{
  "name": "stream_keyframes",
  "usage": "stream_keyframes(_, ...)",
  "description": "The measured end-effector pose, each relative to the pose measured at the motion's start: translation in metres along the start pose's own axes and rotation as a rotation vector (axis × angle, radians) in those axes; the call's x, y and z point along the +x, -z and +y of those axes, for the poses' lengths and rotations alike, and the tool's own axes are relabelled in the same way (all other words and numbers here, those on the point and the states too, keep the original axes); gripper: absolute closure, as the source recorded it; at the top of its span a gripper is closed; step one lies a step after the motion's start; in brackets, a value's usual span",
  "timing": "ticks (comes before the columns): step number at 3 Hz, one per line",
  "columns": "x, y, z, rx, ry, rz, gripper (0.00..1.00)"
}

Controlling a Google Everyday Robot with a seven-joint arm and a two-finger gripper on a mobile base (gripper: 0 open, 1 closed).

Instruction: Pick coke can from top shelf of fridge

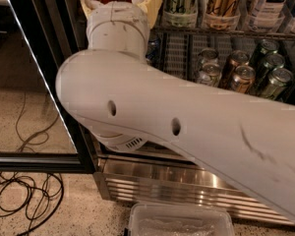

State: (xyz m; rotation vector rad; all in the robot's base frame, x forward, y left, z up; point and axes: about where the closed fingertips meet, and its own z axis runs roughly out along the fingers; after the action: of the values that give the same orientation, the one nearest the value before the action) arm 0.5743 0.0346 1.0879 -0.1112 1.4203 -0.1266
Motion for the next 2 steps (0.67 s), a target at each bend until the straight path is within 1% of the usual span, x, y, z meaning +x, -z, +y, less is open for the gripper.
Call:
stream_keyframes(1,0.0048,-0.0038,-0.0052,0.017,0.012,0.001,0.19)
stream_keyframes(2,0.0081,-0.0075,-0.0085,0.041,0.004,-0.002,0.25)
